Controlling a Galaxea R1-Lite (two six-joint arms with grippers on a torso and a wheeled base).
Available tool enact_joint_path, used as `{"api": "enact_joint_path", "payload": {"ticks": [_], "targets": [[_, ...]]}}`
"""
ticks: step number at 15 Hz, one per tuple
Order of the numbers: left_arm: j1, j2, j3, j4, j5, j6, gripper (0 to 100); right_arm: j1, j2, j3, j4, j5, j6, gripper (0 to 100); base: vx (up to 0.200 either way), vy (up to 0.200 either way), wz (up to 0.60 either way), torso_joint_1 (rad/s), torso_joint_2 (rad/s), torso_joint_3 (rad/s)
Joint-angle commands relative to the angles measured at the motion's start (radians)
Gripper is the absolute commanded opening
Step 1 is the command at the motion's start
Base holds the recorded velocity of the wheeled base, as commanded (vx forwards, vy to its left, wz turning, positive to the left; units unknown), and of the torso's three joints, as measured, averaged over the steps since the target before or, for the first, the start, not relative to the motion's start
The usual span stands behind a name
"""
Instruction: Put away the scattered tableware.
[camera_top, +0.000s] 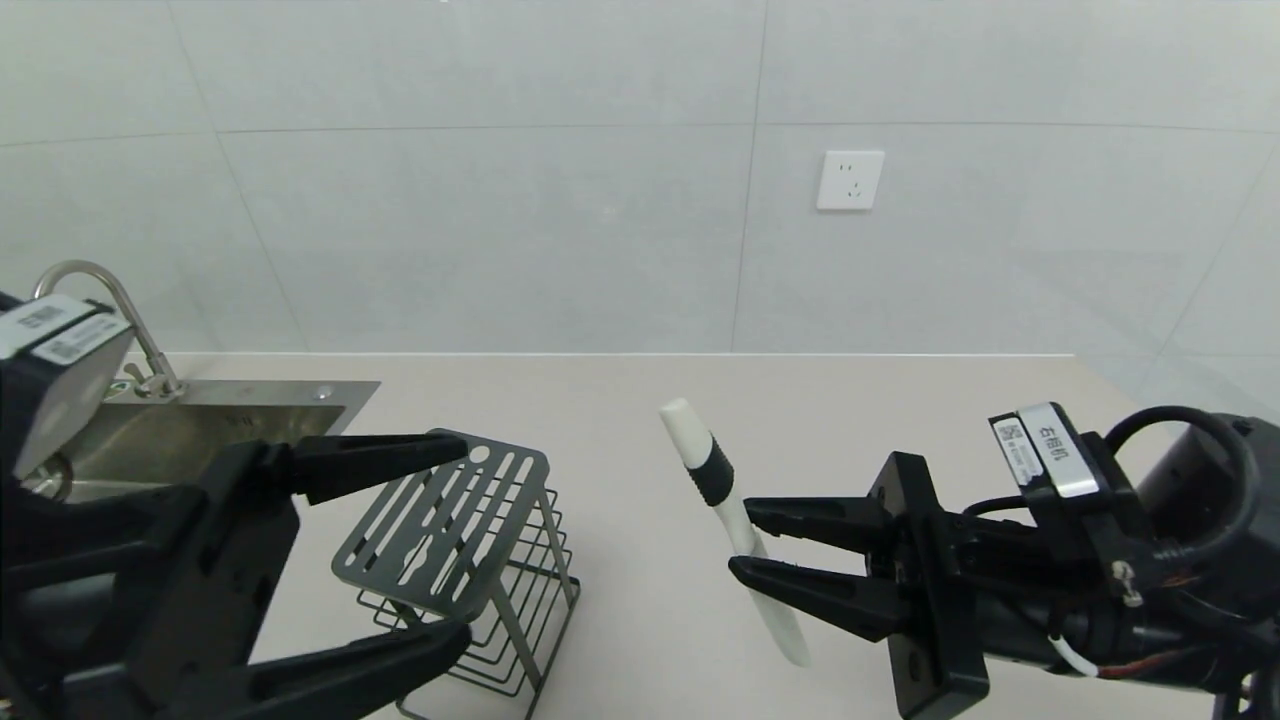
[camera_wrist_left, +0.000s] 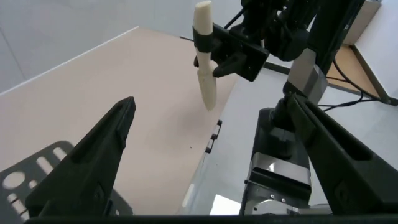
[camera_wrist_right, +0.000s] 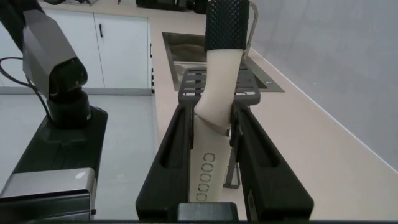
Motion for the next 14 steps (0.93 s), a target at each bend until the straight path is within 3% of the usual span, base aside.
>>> {"api": "enact_joint_path", "payload": {"ticks": [1, 3, 6, 8, 12, 14], "targets": [[-0.064, 0.184, -0.062, -0.068, 0.023, -0.005, 100, 0.002, 0.019, -0.018, -0.009, -0.001, 0.0, 0, 0.0, 0.0, 0.0, 0.0, 0.0, 0.0], [-0.12, 0.311, -0.161, -0.132, 0.069, -0.012, 100, -0.003, 0.035, -0.026, -0.056, -0.01, 0.029, 0, 0.0, 0.0, 0.0, 0.0, 0.0, 0.0], [-0.189, 0.406, -0.195, -0.229, 0.084, -0.031, 100, 0.002, 0.044, -0.026, -0.131, -0.108, 0.113, 0, 0.0, 0.0, 0.0, 0.0, 0.0, 0.0], [-0.201, 0.463, -0.21, -0.308, 0.112, -0.032, 100, 0.002, 0.055, -0.021, -0.139, -0.108, 0.118, 0, 0.0, 0.0, 0.0, 0.0, 0.0, 0.0], [-0.232, 0.505, -0.241, -0.431, 0.116, -0.12, 100, 0.028, 0.062, -0.032, -0.139, -0.112, 0.115, 0, 0.0, 0.0, 0.0, 0.0, 0.0, 0.0], [-0.218, 0.518, -0.256, -0.471, 0.116, -0.124, 100, 0.043, 0.061, -0.035, -0.139, -0.113, 0.115, 0, 0.0, 0.0, 0.0, 0.0, 0.0, 0.0]]}}
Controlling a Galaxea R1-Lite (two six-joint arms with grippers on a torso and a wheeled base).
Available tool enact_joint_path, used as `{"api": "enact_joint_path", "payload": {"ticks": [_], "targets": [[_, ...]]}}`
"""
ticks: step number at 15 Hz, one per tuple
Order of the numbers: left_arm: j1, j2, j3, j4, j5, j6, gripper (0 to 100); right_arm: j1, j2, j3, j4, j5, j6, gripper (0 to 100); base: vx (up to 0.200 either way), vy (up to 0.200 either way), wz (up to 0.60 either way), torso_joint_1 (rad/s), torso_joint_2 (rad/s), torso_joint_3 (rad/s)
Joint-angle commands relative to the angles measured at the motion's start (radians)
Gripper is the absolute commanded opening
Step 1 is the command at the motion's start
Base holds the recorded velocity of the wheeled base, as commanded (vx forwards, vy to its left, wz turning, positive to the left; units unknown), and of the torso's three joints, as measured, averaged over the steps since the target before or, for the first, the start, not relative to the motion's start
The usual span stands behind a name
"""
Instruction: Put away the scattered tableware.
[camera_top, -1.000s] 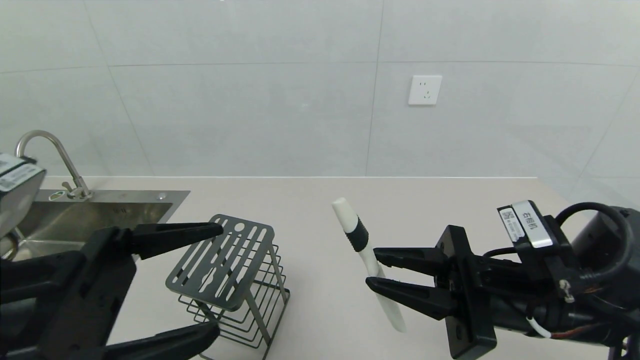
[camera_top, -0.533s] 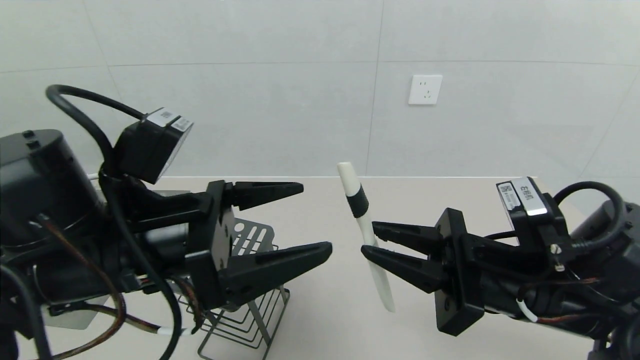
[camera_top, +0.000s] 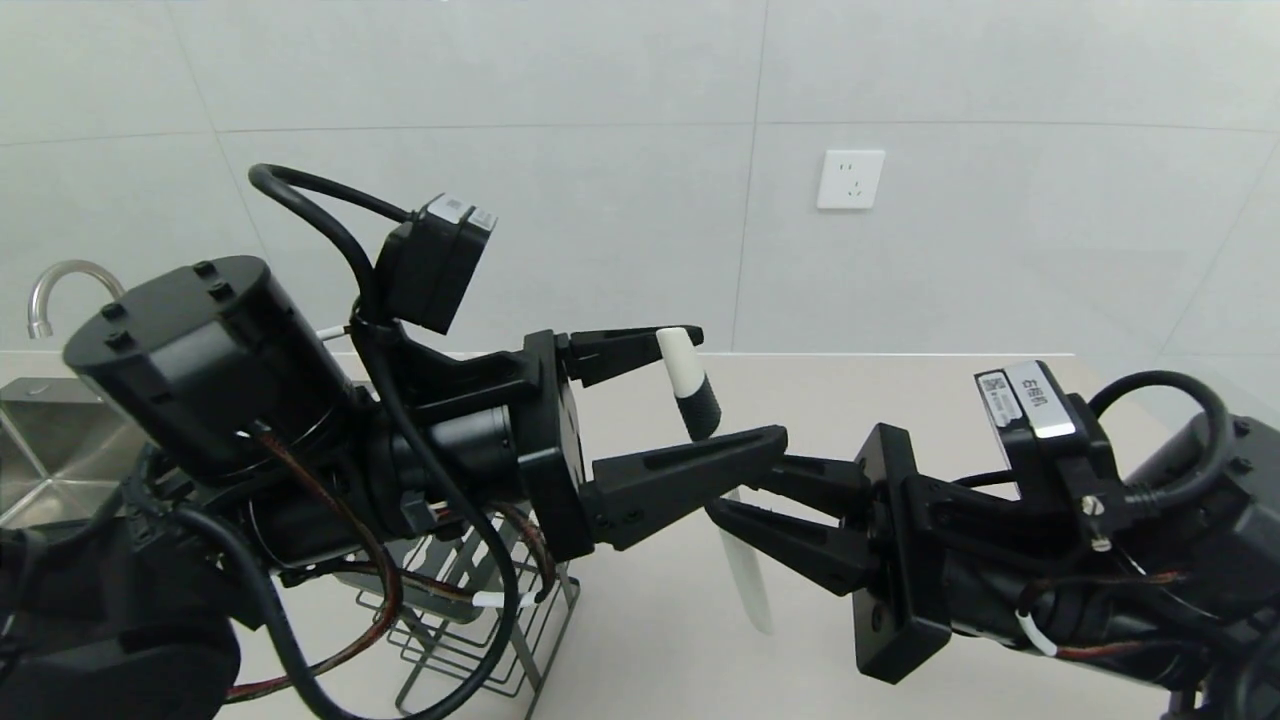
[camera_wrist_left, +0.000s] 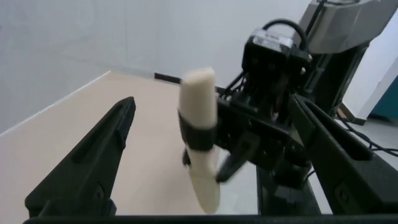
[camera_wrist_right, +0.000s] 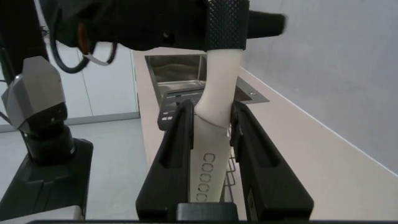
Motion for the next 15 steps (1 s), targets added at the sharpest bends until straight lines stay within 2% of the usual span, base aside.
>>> {"api": "enact_joint_path", "payload": {"ticks": [1, 8, 11, 15], "targets": [[0.005, 0.028, -0.006, -0.023, 0.004, -0.008, 100, 0.01, 0.001, -0.011, -0.001, 0.0, 0.0, 0, 0.0, 0.0, 0.0, 0.0, 0.0, 0.0], [0.003, 0.034, 0.002, -0.09, 0.013, -0.019, 100, 0.008, -0.012, -0.013, -0.001, -0.032, 0.0, 0, 0.0, 0.0, 0.0, 0.0, 0.0, 0.0], [0.003, 0.028, 0.002, -0.1, 0.015, -0.063, 100, 0.008, -0.012, -0.016, -0.001, -0.032, 0.0, 0, 0.0, 0.0, 0.0, 0.0, 0.0, 0.0], [0.0, 0.034, 0.002, -0.115, 0.015, -0.063, 100, 0.01, -0.009, -0.031, -0.001, -0.032, 0.0, 0, 0.0, 0.0, 0.0, 0.0, 0.0, 0.0]]}}
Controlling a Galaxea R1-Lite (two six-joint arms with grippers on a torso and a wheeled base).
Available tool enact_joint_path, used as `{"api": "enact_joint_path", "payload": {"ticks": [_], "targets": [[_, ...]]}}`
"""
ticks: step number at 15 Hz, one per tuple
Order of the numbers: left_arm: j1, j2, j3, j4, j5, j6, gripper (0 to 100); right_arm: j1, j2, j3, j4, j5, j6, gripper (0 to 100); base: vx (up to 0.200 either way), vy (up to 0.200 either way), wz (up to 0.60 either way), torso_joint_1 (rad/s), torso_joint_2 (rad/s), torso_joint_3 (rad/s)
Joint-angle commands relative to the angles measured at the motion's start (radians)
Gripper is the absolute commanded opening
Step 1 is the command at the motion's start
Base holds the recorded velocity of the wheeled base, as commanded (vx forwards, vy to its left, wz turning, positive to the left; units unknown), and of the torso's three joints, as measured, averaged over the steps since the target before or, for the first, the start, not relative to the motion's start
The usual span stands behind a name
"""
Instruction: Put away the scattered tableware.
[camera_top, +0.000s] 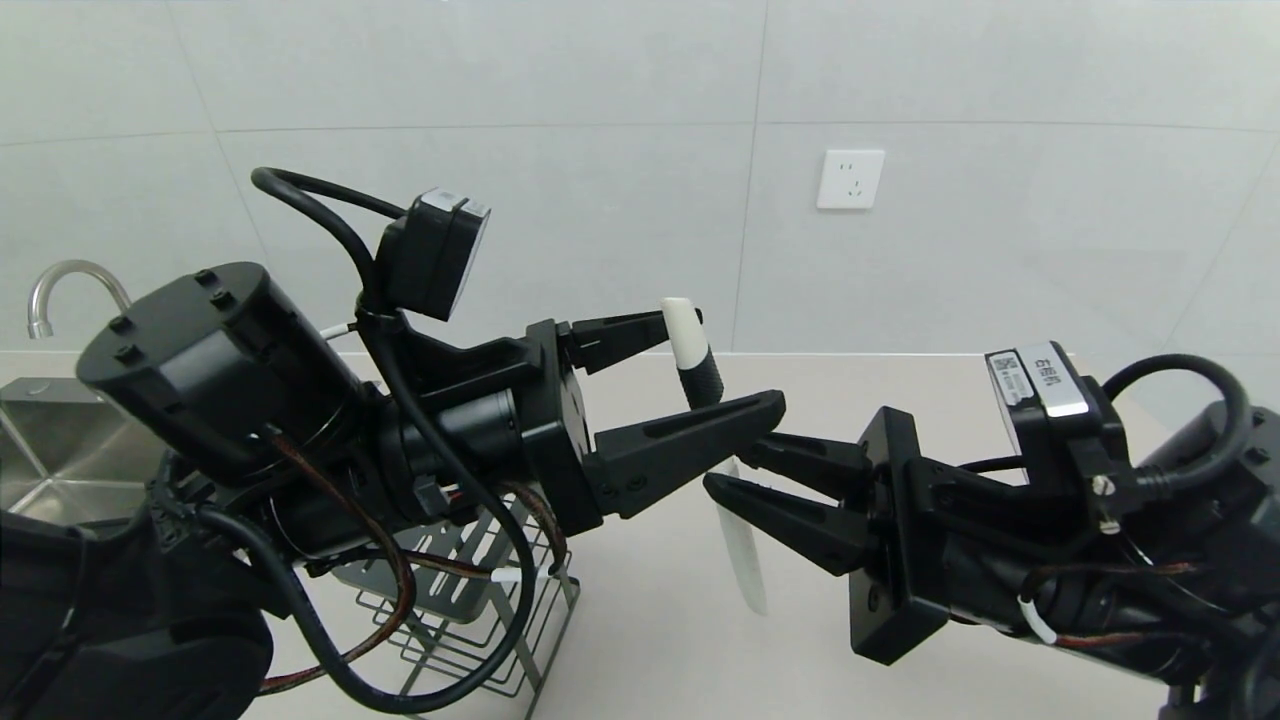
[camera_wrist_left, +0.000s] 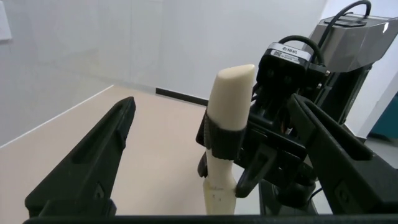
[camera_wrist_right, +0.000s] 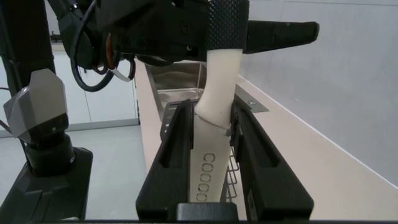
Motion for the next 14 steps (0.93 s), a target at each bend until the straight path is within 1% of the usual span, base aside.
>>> {"api": "enact_joint_path", "payload": {"ticks": [1, 3, 4, 8, 12, 13, 14], "targets": [[-0.002, -0.002, 0.002, -0.007, 0.0, -0.001, 100, -0.001, 0.0, -0.012, -0.001, 0.001, 0.0, 0, 0.0, 0.0, 0.0, 0.0, 0.0, 0.0], [-0.002, 0.004, 0.003, -0.009, 0.0, 0.004, 100, 0.0, 0.003, -0.02, -0.001, 0.001, 0.0, 0, 0.0, 0.0, 0.0, 0.0, 0.0, 0.0], [-0.003, 0.007, 0.006, -0.009, 0.0, 0.004, 0, 0.0, 0.005, -0.022, -0.001, 0.001, 0.0, 0, 0.0, 0.0, 0.0, 0.0, 0.0, 0.0], [-0.006, 0.013, 0.0, -0.019, 0.017, 0.009, 0, -0.001, 0.007, -0.029, -0.001, 0.001, 0.0, 0, 0.0, 0.0, 0.0, 0.0, 0.0, 0.0], [-0.006, 0.039, 0.003, -0.124, 0.018, 0.004, 0, 0.0, 0.014, -0.045, -0.001, 0.001, -0.002, 0, 0.0, 0.0, 0.0, 0.0, 0.0, 0.0], [-0.003, 0.041, 0.005, -0.127, 0.018, 0.004, 0, 0.002, 0.014, -0.046, -0.001, 0.001, 0.001, 100, 0.0, 0.0, 0.0, 0.0, 0.0, 0.0], [0.0, 0.041, 0.005, -0.127, 0.018, 0.004, 0, 0.002, 0.013, -0.038, -0.001, 0.001, 0.0, 100, 0.0, 0.0, 0.0, 0.0, 0.0, 0.0]]}}
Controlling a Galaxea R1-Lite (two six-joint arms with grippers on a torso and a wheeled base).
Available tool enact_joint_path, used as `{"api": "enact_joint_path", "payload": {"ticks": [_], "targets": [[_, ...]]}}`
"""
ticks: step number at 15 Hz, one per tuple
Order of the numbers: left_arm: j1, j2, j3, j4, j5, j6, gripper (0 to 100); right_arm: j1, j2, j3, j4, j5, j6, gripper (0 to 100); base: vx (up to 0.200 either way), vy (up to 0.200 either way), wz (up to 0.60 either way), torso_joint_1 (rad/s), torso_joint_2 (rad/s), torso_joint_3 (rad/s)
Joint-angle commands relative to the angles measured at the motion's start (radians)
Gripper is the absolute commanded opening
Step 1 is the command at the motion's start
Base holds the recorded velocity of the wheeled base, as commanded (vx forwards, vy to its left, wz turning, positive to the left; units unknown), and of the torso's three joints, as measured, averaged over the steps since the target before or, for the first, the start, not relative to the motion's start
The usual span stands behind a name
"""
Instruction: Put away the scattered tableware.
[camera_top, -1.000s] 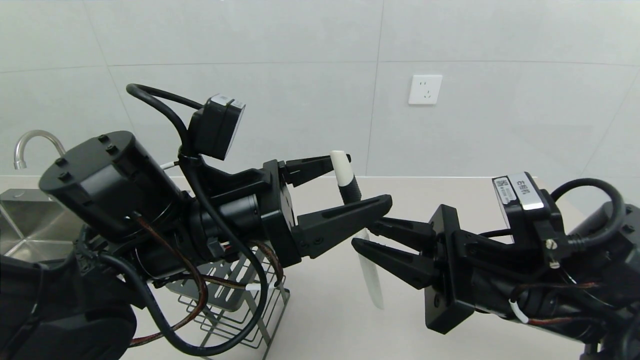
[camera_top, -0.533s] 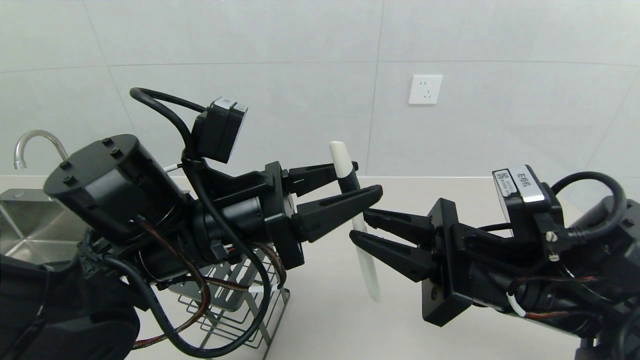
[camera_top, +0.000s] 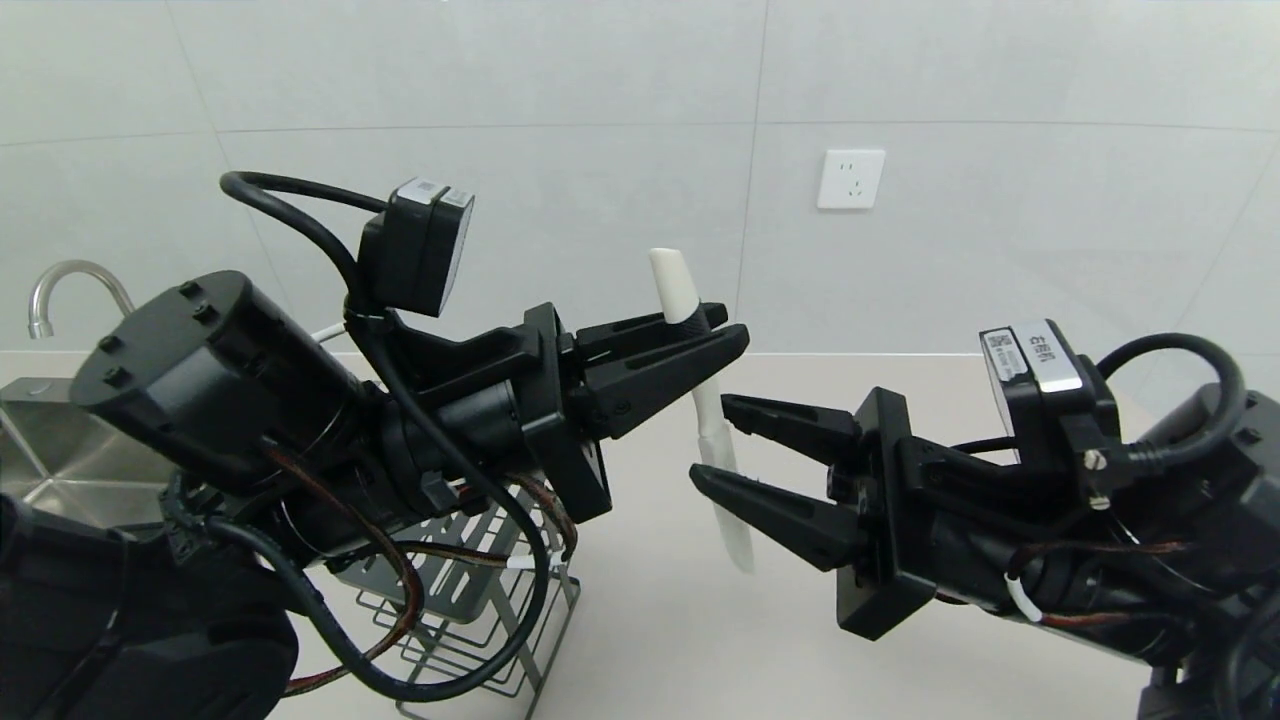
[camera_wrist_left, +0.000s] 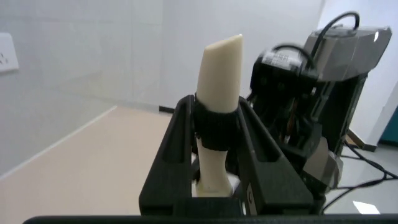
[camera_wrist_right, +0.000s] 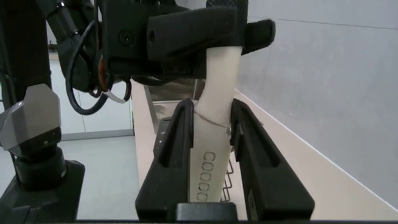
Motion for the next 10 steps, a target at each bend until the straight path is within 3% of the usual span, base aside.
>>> {"api": "enact_joint_path", "payload": {"ticks": [1, 5, 8, 9, 10], "targets": [[0.005, 0.003, 0.0, 0.004, 0.001, 0.001, 0, -0.001, -0.009, 0.03, -0.003, 0.0, -0.002, 100, 0.0, 0.0, 0.0, 0.0, 0.0, 0.0], [0.006, -0.019, 0.025, 0.003, 0.011, 0.002, 0, -0.022, -0.167, 0.156, -0.003, -0.046, 0.001, 100, 0.0, 0.0, 0.0, 0.0, 0.0, 0.0], [0.006, -0.045, 0.073, 0.003, 0.011, 0.029, 0, -0.171, -0.367, 0.286, -0.003, -0.092, -0.001, 100, 0.0, 0.0, 0.0, 0.0, 0.0, 0.0], [0.006, -0.068, 0.1, 0.003, 0.013, 0.038, 0, -0.255, -0.452, 0.34, -0.003, -0.088, -0.007, 0, 0.0, 0.0, 0.0, 0.0, 0.0, 0.0], [0.008, -0.098, 0.131, 0.006, 0.016, 0.039, 0, -0.284, -0.491, 0.363, -0.003, -0.086, -0.007, 0, 0.0, 0.0, 0.0, 0.0, 0.0, 0.0]]}}
